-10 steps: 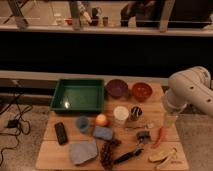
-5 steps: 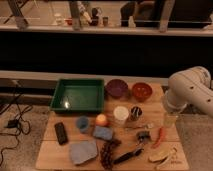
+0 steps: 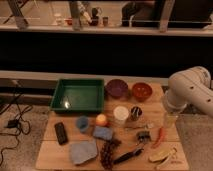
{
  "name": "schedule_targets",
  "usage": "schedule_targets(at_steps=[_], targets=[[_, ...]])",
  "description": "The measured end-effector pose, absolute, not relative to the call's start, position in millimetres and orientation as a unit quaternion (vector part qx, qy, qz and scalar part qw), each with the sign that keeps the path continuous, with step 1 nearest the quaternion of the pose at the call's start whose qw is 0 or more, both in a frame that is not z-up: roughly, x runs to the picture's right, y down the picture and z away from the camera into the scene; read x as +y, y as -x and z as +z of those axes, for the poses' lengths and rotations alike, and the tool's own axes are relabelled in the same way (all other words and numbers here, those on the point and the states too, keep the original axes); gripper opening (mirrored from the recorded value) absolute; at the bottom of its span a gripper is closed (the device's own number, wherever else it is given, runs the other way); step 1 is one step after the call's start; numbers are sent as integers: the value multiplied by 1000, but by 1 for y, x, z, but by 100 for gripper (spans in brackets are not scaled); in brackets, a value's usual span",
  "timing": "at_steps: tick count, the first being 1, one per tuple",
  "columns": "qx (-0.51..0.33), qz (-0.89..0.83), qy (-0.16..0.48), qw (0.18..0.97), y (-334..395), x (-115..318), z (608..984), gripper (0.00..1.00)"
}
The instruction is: Wipe red bowl with brush
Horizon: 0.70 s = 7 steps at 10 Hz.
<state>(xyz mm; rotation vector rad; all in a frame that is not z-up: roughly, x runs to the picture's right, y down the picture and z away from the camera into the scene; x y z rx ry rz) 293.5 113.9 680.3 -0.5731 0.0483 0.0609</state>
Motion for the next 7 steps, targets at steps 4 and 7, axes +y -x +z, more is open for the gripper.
schedule_targets(at_steps=[4,7], targets=[[24,30,283,958,-294,114,680,80],[26,31,286,957,-294,117,683,80]])
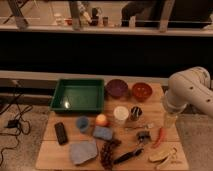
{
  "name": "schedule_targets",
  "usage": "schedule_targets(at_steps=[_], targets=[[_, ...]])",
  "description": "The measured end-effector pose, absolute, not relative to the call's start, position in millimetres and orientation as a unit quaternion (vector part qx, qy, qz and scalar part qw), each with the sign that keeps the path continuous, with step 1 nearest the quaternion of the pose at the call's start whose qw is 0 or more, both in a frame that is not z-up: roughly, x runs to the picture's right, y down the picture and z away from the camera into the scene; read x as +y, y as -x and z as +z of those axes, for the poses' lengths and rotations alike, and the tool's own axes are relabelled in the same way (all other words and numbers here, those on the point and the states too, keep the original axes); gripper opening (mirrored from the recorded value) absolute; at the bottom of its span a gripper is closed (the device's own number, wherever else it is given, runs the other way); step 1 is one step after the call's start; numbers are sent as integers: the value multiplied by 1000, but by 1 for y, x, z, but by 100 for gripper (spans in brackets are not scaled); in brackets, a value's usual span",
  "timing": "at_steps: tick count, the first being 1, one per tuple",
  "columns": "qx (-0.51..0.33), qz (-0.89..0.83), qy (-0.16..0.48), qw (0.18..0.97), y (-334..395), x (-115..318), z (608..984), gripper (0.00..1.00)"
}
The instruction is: Wipe red bowl with brush
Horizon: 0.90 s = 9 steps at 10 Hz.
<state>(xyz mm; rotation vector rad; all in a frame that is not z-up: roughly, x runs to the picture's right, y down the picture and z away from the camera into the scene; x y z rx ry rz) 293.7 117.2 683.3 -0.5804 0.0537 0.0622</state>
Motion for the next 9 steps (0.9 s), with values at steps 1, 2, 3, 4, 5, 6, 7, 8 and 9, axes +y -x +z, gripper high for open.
schedule_targets(at_steps=[1,2,3,4,5,6,7,8,9], targets=[[29,28,289,956,-293,119,685,80],[30,25,292,956,-292,122,686,80],[31,23,293,955,-290,123,688,80],[32,19,296,955,-288,125,689,80],[34,17,298,954,-288,128,690,80],[34,14,302,953,-286,132,690,80],[34,9,304,952,-281,136,688,80],[34,6,306,951,-278,139,687,80],[34,3,309,950,-274,144,684,80]])
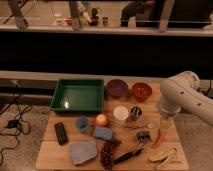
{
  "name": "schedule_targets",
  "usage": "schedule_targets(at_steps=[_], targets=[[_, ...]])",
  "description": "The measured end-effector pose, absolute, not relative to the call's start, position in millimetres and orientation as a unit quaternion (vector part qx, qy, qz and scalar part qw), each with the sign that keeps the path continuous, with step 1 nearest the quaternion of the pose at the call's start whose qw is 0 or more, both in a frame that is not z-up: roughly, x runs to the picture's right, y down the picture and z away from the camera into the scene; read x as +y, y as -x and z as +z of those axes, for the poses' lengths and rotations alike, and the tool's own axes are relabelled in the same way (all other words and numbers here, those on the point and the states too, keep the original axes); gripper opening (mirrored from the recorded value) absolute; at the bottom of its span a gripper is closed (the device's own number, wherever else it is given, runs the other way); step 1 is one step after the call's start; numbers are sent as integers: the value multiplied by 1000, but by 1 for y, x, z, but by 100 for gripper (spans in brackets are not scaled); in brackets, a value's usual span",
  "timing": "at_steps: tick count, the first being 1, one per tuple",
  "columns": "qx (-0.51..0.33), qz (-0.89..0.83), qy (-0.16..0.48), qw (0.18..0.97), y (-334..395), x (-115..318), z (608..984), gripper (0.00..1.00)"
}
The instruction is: Wipe red bowl with brush
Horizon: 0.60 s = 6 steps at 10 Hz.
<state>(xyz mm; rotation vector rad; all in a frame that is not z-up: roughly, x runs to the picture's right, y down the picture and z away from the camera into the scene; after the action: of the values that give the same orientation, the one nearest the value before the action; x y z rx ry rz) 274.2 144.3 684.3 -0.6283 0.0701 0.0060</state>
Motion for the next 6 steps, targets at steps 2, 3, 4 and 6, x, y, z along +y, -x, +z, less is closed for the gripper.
schedule_targets(at_steps=[2,3,4,6], targets=[[36,-5,316,948,-265,155,681,80],[36,-11,320,947,-261,162,680,80],[36,-14,324,945,-259,167,679,80],[33,-24,336,941,-255,184,678,80]])
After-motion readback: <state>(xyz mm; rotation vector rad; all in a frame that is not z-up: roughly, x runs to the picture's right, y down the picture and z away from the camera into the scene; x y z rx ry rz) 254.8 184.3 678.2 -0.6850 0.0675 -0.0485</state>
